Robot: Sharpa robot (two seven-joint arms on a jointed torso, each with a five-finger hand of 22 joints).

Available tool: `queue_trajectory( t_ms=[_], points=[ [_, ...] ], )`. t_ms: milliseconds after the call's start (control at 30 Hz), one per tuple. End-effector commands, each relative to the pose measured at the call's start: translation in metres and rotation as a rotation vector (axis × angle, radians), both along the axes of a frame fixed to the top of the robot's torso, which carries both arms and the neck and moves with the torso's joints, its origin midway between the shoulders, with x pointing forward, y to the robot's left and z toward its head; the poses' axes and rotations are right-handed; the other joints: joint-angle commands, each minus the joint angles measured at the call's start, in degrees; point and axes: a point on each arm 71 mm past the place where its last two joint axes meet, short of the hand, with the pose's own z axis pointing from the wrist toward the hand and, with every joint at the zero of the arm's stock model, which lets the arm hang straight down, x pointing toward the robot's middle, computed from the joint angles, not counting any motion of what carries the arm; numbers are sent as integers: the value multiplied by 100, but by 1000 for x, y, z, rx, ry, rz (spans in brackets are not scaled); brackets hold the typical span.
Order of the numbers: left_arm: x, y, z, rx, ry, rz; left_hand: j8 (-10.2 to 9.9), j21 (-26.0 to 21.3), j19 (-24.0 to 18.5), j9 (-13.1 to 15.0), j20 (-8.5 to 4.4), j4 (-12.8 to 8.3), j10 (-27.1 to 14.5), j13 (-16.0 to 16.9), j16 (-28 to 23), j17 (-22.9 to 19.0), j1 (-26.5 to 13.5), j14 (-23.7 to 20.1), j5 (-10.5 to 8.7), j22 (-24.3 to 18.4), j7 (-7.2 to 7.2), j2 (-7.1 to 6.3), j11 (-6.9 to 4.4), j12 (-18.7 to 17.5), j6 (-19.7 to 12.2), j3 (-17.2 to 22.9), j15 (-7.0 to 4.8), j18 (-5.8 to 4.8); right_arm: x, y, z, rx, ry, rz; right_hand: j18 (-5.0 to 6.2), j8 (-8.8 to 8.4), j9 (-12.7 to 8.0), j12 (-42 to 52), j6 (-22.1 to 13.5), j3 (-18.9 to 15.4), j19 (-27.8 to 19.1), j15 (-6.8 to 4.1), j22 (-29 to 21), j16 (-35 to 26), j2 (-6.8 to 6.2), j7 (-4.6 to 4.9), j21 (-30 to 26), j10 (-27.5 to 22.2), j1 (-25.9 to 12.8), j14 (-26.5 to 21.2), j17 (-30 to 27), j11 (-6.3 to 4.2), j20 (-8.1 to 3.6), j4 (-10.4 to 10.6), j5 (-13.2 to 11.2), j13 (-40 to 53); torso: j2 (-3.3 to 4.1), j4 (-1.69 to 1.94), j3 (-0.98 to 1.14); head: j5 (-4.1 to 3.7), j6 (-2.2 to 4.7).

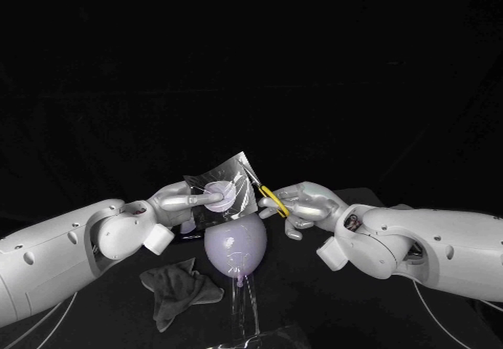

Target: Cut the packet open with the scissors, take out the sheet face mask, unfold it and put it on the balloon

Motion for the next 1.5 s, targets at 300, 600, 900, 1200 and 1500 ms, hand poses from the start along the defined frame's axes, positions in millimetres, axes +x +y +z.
queue_trajectory(
  t_ms=[300,600,900,1200,1500],
  points=[
    [-3,-2,-2,37,-5,-49,20,34,41,539,-18,-27,33,6,38,-3,-5,32,37,-3,38,50,-3,17,8,4,9,67,2,3,4,16,-36,9,24,48,6,108,144,-145,93,-31,77,47,95,-21,179,186,33,53,126,-75,-40,-58,-13,-10,5,0,3,-29,-14],
    [-5,-4,-3,46,-7,-65,21,36,43,543,-19,-31,36,6,39,-1,-6,34,36,-3,37,50,-4,17,9,4,8,67,4,6,4,20,-37,7,-41,195,8,278,580,-141,298,-102,234,154,258,-71,521,679,192,142,302,-159,-106,-206,-12,9,1,4,-4,-24,-15],
    [-5,-4,-3,48,-7,-67,21,36,43,543,-19,-31,36,6,39,-1,-6,34,36,-3,37,50,-4,17,9,4,8,67,4,7,4,17,-36,3,-63,231,-15,322,769,-116,364,-172,291,175,382,-153,638,906,347,168,339,-236,-167,-335,-10,32,2,7,-4,-23,1],
    [-5,-3,-3,49,-6,-65,21,36,43,543,-19,-31,36,6,39,-1,-6,34,36,-3,37,50,-4,17,9,4,8,67,5,6,3,14,-34,-7,-64,182,-47,264,730,-143,359,-167,285,171,374,-133,629,859,332,170,332,-221,-175,-359,-11,17,6,2,1,-31,13],
    [-5,-2,-3,51,-5,-64,21,36,43,543,-19,-31,36,6,39,-1,-6,34,36,-3,37,50,-4,17,9,4,8,67,5,7,3,12,-27,-4,-42,-50,-166,17,428,-155,259,-61,195,120,227,4,462,503,164,132,231,-86,-103,-382,-13,-52,1,0,4,-33,22]
  ],
)
